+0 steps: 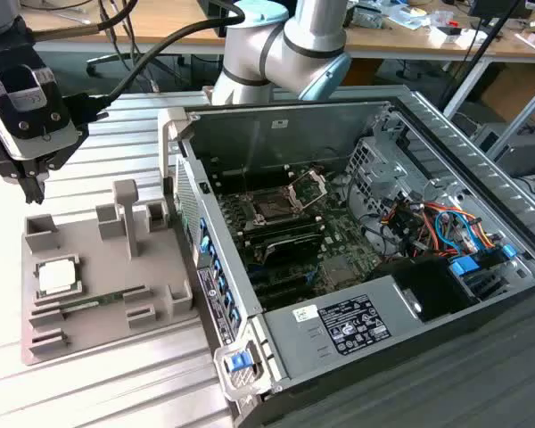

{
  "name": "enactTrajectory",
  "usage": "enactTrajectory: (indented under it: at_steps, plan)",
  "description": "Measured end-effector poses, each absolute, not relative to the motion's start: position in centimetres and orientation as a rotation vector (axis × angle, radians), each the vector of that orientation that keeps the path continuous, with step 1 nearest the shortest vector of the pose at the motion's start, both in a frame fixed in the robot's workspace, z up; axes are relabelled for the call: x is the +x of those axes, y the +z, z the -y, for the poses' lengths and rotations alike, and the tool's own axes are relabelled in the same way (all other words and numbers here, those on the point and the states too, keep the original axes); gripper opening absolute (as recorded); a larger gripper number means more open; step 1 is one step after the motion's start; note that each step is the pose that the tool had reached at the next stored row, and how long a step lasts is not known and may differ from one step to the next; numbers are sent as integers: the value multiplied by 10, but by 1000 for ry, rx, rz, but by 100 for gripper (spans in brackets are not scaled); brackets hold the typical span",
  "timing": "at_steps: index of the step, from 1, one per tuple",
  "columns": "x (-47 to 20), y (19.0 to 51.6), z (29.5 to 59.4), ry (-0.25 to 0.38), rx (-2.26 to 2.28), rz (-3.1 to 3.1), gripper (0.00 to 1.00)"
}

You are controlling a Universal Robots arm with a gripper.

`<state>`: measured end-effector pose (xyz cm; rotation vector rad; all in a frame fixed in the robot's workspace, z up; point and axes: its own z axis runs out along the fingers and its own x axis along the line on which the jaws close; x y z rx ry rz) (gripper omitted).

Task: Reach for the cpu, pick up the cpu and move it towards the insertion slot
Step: 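Reach for the cpu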

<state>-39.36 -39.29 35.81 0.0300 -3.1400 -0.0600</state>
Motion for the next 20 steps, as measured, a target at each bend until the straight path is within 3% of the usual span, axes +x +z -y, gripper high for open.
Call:
enactTrajectory:
  at_steps: [20]
  plan:
    - [-394, 354, 393, -60, 30, 3140, 10]
